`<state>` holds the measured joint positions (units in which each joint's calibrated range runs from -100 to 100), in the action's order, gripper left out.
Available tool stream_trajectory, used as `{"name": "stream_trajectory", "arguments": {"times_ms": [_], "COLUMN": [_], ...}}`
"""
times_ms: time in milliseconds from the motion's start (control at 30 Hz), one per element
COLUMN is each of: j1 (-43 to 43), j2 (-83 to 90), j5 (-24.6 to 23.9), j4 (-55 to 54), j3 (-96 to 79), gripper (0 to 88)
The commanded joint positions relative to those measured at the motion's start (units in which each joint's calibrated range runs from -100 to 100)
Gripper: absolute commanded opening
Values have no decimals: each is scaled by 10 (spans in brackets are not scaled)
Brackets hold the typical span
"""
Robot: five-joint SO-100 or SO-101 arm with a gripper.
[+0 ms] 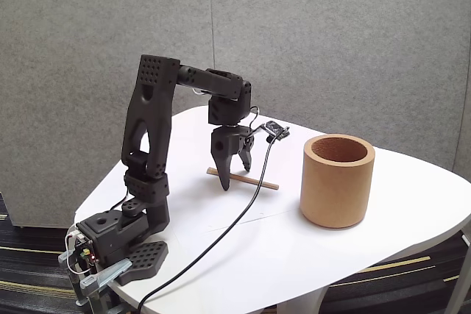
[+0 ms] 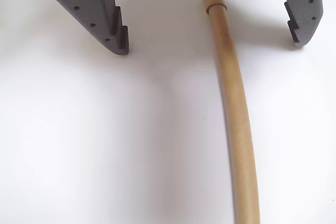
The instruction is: Grab the pen and put it in the pen holder.
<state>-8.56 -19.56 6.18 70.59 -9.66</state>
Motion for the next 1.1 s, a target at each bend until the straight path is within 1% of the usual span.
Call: {"name": "stream_trajectory", "arguments": {"times_ms": [0, 67, 133, 167, 233, 267, 1067], "j1": [-5, -5, -9, -10, -14, -15, -37], "j2": [-2, -2, -2, -2, -2, -2, 6], "j5": [-2, -2, -2, -2, -2, -2, -2], "j4": [-3, -4, -4, -5, -5, -5, -17], "j3": [5, 2, 6, 6, 1, 0, 25], "gripper": [380, 254, 65, 0, 15, 3, 5]}}
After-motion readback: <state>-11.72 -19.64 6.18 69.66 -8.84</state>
